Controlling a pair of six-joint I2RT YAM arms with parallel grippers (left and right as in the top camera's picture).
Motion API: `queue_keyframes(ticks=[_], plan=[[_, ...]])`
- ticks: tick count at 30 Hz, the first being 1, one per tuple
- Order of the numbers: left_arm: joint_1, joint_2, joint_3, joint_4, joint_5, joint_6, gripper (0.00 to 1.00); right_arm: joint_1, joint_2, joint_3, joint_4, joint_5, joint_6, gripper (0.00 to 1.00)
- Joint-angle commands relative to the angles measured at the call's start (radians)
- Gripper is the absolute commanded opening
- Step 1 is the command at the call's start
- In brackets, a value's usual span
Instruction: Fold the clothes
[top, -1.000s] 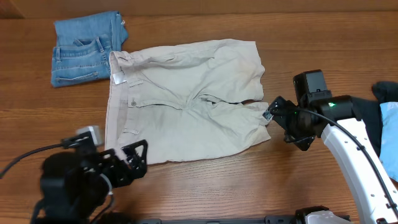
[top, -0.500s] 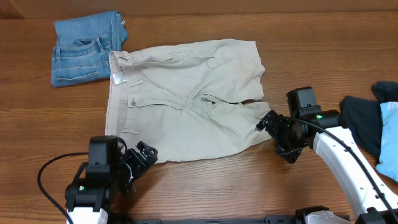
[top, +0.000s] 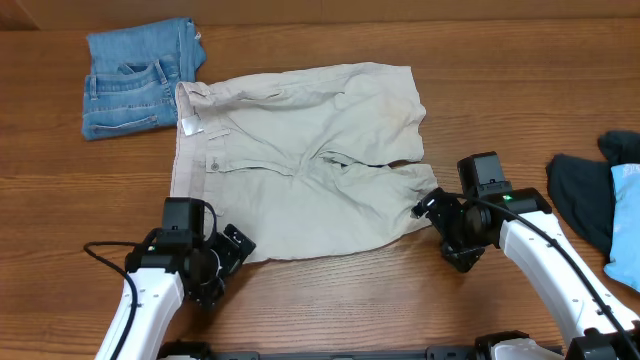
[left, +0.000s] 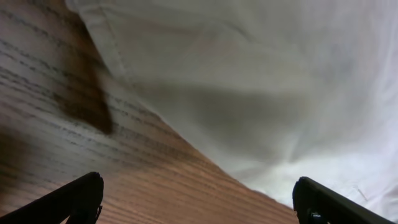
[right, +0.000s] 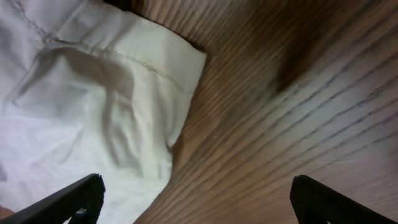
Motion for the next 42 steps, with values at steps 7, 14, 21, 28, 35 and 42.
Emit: queue_keyframes(ticks=[7,14,21,28,35,42], plan=[[-0.003,0.098,-0.005,0.043,-0.032,-0.062,1.00,0.000,0.068,-0.006,0.055,-0.007,0.055,0.98],[-0.003,0.098,-0.005,0.040,-0.035,-0.062,1.00,0.000,0.129,-0.006,0.119,-0.014,0.055,0.89],[-0.003,0.098,-0.005,0.040,-0.035,-0.062,1.00,0.000,0.130,-0.007,0.142,0.027,0.058,0.78],[-0.003,0.098,-0.005,0.040,-0.016,-0.062,1.00,0.000,0.187,-0.007,0.163,0.038,0.058,0.78],[-0.003,0.098,-0.005,0.041,-0.016,-0.062,1.00,0.000,0.220,-0.007,0.198,0.049,0.058,0.78],[-0.003,0.098,-0.005,0.041,-0.016,-0.062,1.00,0.000,0.221,-0.007,0.207,0.080,0.058,0.64]])
